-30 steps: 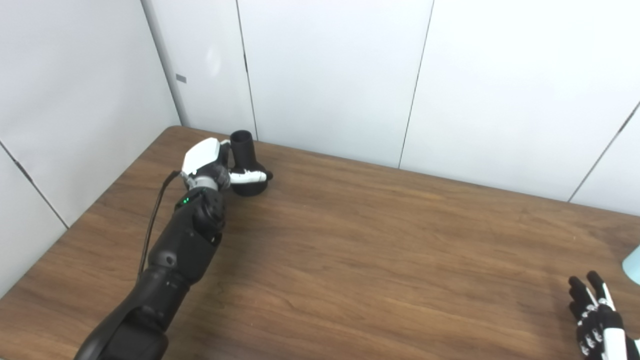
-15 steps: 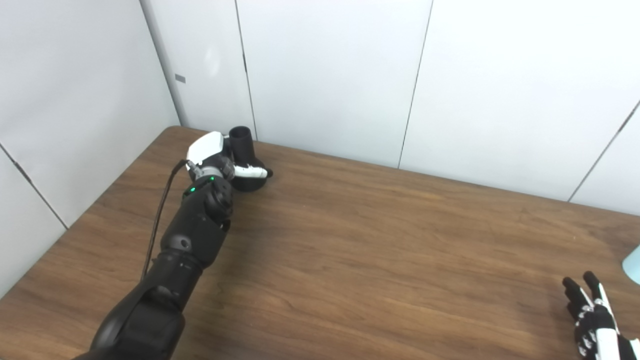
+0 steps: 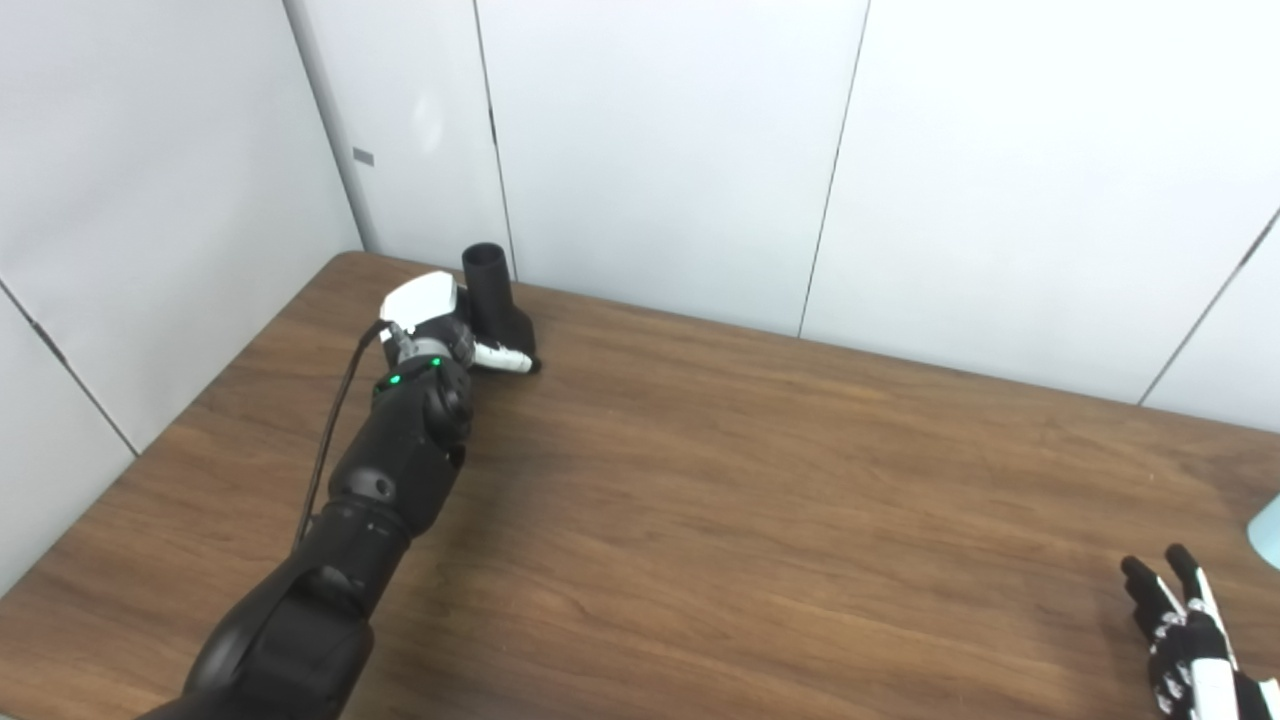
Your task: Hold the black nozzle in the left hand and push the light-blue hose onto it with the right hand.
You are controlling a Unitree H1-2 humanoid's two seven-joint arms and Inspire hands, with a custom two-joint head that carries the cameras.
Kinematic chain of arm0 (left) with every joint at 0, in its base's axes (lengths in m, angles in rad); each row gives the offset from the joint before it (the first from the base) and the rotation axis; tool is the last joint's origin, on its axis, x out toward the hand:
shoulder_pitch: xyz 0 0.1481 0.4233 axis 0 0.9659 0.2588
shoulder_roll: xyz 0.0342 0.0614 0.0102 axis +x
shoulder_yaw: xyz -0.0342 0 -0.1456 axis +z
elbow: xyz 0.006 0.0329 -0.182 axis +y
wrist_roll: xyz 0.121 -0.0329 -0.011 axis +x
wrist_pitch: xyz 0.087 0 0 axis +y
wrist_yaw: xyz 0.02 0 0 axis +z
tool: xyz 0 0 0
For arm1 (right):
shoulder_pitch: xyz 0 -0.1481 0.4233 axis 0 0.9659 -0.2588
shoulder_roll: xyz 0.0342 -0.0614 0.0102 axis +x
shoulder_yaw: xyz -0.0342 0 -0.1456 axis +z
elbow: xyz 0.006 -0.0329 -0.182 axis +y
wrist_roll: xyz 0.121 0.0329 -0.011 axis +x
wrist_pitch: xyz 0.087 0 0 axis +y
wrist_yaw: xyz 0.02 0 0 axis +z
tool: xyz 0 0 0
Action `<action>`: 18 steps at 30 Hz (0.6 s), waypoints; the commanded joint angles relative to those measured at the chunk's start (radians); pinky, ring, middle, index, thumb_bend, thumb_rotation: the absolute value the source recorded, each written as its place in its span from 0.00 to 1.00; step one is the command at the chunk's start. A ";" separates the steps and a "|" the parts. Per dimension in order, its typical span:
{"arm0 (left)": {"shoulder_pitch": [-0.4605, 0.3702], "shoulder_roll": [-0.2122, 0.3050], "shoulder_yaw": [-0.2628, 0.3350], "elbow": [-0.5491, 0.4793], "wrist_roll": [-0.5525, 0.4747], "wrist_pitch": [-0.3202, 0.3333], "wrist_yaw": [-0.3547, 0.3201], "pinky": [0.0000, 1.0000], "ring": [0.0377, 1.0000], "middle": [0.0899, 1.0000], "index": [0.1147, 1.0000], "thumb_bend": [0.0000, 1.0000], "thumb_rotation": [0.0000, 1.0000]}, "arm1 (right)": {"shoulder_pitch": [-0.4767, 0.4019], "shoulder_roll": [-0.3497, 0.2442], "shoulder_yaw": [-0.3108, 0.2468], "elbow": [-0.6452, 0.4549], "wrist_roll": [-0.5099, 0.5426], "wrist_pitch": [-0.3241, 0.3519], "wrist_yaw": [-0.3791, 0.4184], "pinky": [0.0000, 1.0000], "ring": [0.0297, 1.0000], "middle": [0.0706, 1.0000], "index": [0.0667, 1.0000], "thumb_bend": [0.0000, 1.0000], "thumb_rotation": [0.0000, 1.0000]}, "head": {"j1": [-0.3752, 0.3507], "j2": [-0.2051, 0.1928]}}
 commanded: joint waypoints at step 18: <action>0.013 0.002 0.008 -0.089 -0.137 -0.041 0.215 0.47 0.49 0.44 0.42 0.53 0.00 | 0.018 0.011 0.016 0.000 -0.023 -0.021 -0.004 0.94 0.91 0.86 0.98 0.46 1.00 | -0.007 0.006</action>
